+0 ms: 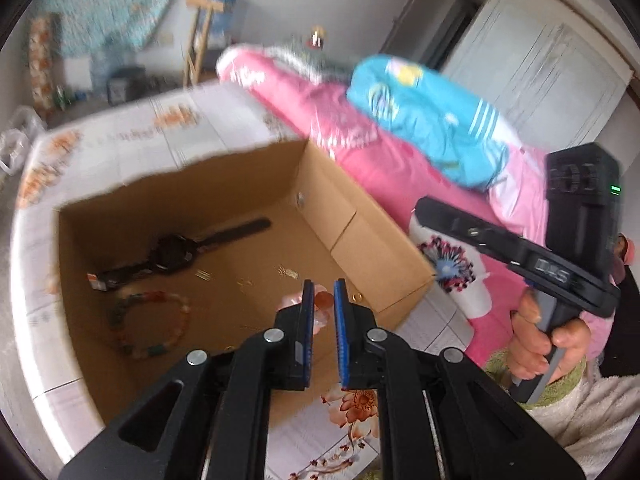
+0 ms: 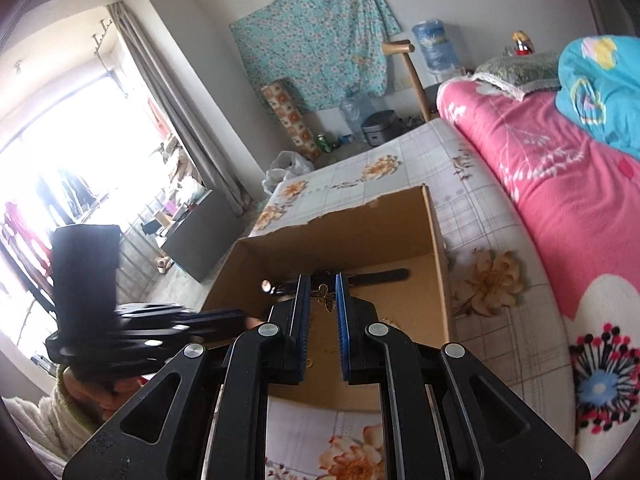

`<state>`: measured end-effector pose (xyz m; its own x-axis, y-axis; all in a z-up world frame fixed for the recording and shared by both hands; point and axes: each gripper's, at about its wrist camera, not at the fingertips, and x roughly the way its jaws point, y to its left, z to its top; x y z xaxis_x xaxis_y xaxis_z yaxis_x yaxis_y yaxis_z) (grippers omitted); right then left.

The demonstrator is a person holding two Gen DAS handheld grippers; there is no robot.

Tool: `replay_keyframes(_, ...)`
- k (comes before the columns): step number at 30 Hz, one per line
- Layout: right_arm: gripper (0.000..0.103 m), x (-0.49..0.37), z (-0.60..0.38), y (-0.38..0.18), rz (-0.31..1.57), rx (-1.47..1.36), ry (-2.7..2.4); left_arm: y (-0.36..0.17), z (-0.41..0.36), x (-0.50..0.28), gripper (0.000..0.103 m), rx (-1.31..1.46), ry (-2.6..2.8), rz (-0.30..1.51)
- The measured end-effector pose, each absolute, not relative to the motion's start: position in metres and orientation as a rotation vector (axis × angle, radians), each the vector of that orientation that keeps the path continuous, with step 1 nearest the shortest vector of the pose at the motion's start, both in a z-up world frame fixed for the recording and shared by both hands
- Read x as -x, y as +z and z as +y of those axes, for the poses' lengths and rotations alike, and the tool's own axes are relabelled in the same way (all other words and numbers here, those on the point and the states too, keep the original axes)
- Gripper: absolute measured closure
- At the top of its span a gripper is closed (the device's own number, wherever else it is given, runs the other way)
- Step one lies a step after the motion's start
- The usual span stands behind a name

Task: Organize jewelry
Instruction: 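Carry both grippers over the box and open the left gripper to drop the bracelet, then open the right gripper over the box to drop the gold charm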

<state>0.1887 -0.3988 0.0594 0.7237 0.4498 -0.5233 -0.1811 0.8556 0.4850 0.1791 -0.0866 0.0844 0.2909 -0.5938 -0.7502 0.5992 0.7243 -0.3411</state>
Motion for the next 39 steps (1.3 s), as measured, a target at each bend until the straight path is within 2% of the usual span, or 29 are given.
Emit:
replay_keyframes(8,0.092,-0.205,-0.413,0.042,0.699,-0.456,0.333,0.026,-0.144,-0.229,0.093,0.011,-0.862,1.280)
replay_keyframes(10,0.092,-0.208,-0.417,0.038,0.707,-0.465,0.323,0.016,-0.152,-0.236,0.089,0.045,-0.878,1.336)
replay_keyframes(12,0.092,-0.211,-0.422,0.034,0.717,-0.482,0.316,0.010,-0.155,-0.242,0.075,0.078,-0.881,1.358)
replay_keyframes(13,0.092,-0.212,-0.423,0.033,0.720,-0.486,0.314,0.009,-0.154,-0.243,0.073,0.080,-0.876,1.355)
replay_keyframes(15,0.092,-0.213,-0.425,0.032,0.722,-0.491,0.311,0.013,-0.150,-0.244,0.068,0.080,-0.863,1.336)
replay_keyframes(19,0.092,-0.215,-0.427,0.035,0.724,-0.494,0.317,0.029,-0.128,-0.247,0.066,0.086,-0.806,1.259)
replay_keyframes(22,0.092,-0.220,-0.424,0.040,0.732,-0.501,0.347,0.053,-0.098,-0.240,0.062,0.096,-0.751,1.142)
replay_keyframes(27,0.092,-0.236,-0.408,0.042,0.786,-0.492,0.424,0.090,-0.043,-0.213,0.046,0.067,-0.621,0.927)
replay_keyframes(31,0.092,-0.257,-0.384,0.035,0.913,-0.477,0.531,0.100,-0.002,-0.191,0.038,0.095,-0.518,0.851)
replay_keyframes(39,0.092,-0.292,-0.342,-0.006,1.225,-0.351,0.537,0.082,0.045,-0.161,0.026,0.143,-0.391,0.831)
